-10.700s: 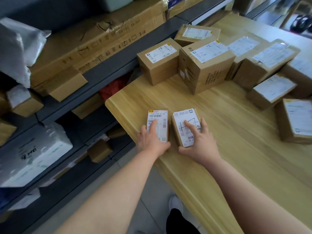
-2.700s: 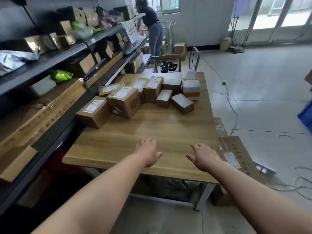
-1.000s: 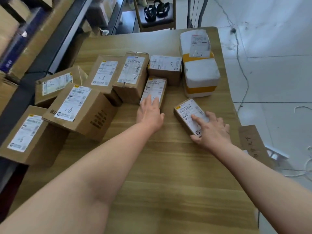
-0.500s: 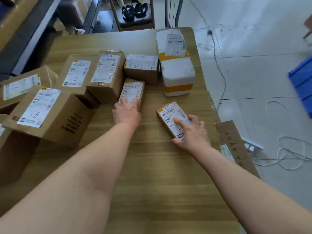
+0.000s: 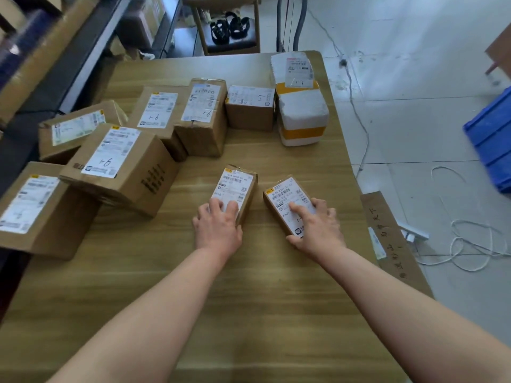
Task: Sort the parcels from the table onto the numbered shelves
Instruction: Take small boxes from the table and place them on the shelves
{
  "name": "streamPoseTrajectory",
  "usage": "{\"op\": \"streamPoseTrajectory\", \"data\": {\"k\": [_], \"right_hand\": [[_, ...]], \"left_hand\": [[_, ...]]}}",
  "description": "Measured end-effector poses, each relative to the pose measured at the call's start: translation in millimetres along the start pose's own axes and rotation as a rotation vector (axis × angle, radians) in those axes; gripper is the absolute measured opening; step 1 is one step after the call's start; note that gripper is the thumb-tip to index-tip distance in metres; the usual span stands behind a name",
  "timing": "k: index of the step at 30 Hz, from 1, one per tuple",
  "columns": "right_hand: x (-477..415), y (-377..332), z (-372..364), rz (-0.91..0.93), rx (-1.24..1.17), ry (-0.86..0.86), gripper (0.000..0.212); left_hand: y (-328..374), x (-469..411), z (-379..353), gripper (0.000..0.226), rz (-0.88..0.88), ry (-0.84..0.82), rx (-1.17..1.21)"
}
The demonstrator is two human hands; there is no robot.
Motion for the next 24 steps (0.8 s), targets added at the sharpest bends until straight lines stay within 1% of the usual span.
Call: {"op": "streamPoseTrajectory", "data": {"k": [4,8,10,12,15,18,21,24], "right_hand": [[36,-13,-12,0.006,0.006,0.003,0.076],[66,-16,-27,0.015,0.016,0.006,0.076],[77,-16,-35,0.003,0.017,0.013,0.077],[81,-15,-39,-0.018,0.013,0.026,0.077],[79,-18,-39,-0.042,-0.025,0.036,0.076],[73,-19,-38,-0.047,-0.023,0.021,0.077],[69,-17,-35,-0.016,0.003,0.003,0.078],[68,-12,-35,0.051,0.051,-0.020,0.080]], "left_hand": [[-16,43,-6,0.039,-0.086,-0.001,0.030],[-36,76,-15,0.044,-0.097,0.006,0.102],[-42,80,-16,0.052,-0.069,0.009,0.143],[-44,76,-14,0.067,-0.029,0.005,0.185],[-44,66,-15,0.082,0.019,-0.075,0.280],[-44,58,-16,0.086,0.074,-0.139,0.282],[-41,58,-16,0.086,0.130,-0.148,0.230],[-36,71,-20,0.084,0.192,-0.134,0.229]]}}
Point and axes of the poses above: each hand's wrist, its own x-axis away from the middle knuckle, its own z-axis out of the back of the hand, y = z × x, the point moved 2 cm from there along -x, towards the middle knuckle, and after that the axes turned 9 degrees about x, right-handed, at the moved point
